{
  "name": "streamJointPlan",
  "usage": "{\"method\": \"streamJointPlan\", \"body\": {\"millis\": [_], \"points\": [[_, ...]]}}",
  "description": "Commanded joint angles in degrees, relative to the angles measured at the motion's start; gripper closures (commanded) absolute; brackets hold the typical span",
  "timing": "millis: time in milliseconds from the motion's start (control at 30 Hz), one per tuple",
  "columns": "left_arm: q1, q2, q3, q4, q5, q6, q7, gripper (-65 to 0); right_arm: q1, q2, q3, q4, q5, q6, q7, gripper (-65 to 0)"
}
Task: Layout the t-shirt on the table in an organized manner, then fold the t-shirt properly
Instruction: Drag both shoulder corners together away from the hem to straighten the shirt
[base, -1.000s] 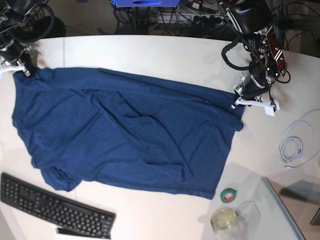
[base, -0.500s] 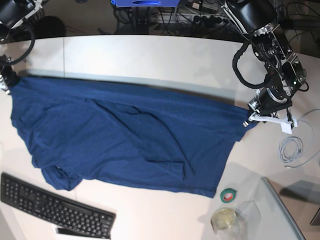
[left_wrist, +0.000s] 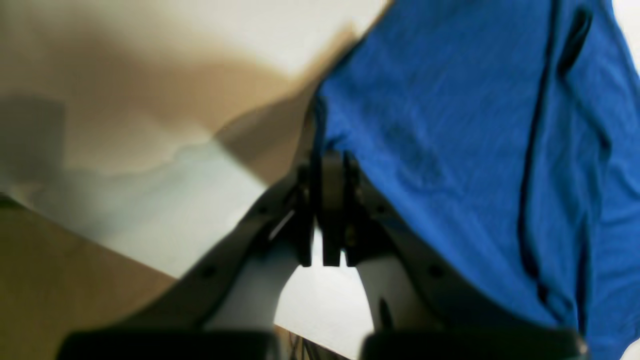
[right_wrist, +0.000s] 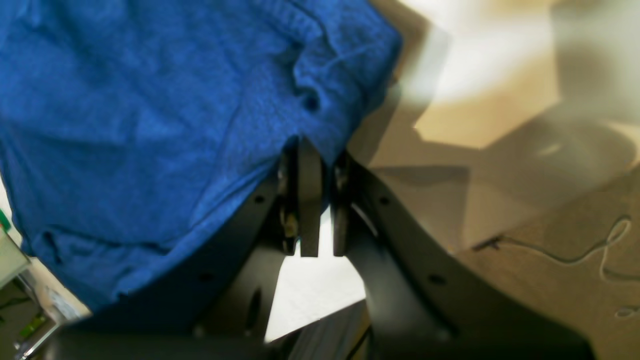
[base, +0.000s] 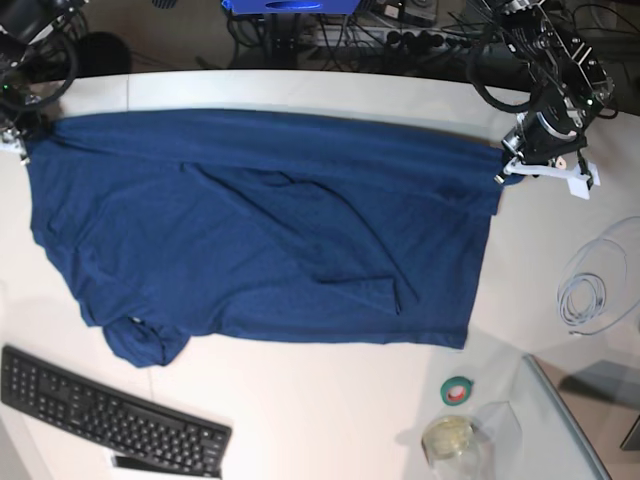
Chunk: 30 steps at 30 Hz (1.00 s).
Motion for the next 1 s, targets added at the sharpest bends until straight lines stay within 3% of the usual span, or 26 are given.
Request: {"method": "streamJointPlan", "body": {"millis": [0, 433, 967], "points": [[0.67, -0.52, 0.09, 0.95, -0.43, 0.04, -1.76, 0.0, -0.24, 1.34, 0.09, 0.68, 0.7, 0.06, 1.09, 0.0], [6.04, -0.96, -0.18, 0.86, -0.17, 0.04, -3.69, 0.0, -4.19, 0.9, 0.09, 0.95, 1.05, 0.23, 1.35, 0.0], [6.39, -0.96, -0.27, 0.86, 0.1, 0.04, -3.69, 0.0, -7.01, -1.12, 0.53, 1.47, 1.22, 0.23, 0.47, 0.0]]}}
